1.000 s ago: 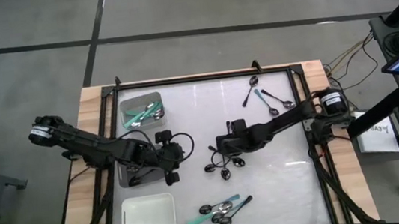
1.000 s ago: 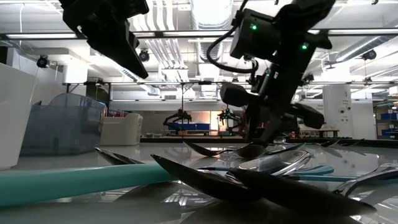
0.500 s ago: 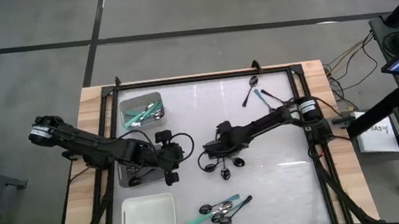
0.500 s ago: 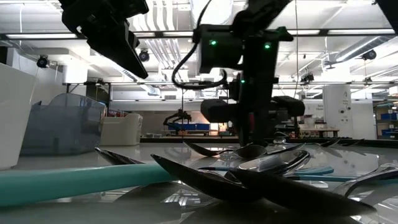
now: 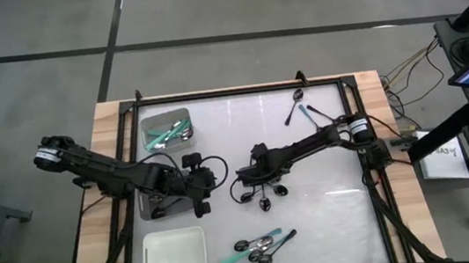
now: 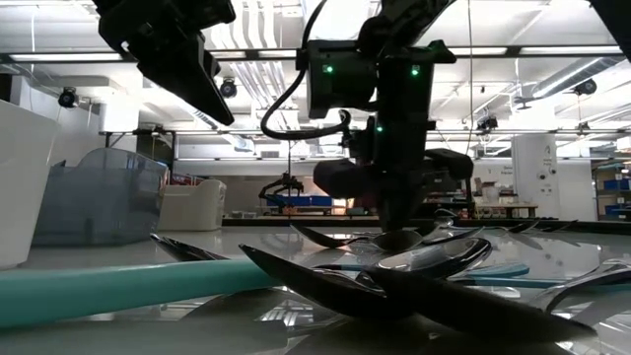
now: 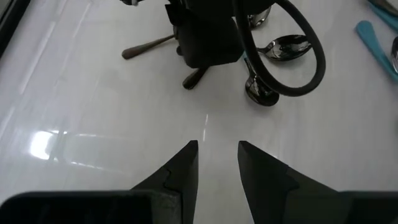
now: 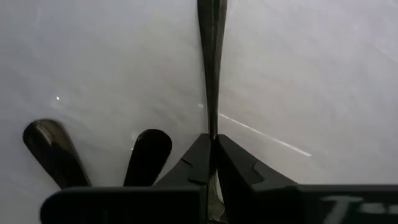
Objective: Sort silverware by color (type)
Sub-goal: Put the black spoon into the black bin
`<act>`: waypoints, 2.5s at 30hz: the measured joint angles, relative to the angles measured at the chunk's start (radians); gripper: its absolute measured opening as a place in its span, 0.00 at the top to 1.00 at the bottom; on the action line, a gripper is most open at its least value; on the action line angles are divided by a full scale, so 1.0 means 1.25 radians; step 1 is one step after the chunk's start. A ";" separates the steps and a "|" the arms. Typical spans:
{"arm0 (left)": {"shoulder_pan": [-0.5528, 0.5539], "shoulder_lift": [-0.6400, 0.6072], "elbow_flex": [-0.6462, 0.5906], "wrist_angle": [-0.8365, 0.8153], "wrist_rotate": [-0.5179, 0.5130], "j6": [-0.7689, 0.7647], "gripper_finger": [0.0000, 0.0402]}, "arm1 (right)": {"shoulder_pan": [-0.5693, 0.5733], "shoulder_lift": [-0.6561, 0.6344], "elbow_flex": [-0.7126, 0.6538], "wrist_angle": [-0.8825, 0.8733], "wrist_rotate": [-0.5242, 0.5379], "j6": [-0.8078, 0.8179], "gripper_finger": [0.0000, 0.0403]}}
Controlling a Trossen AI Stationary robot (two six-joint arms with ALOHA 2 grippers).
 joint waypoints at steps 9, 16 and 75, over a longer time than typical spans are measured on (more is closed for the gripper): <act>0.000 0.000 0.000 0.015 0.000 -0.066 0.76 | 0.000 -0.118 -0.009 -0.006 0.104 -0.111 0.98; 0.000 0.000 0.000 0.175 -0.101 -0.064 0.76 | 0.028 -0.242 -0.039 0.062 0.213 -0.262 0.98; 0.004 0.175 -0.066 1.122 -0.305 0.270 1.00 | 0.261 -0.286 -0.255 0.877 0.777 -1.220 0.96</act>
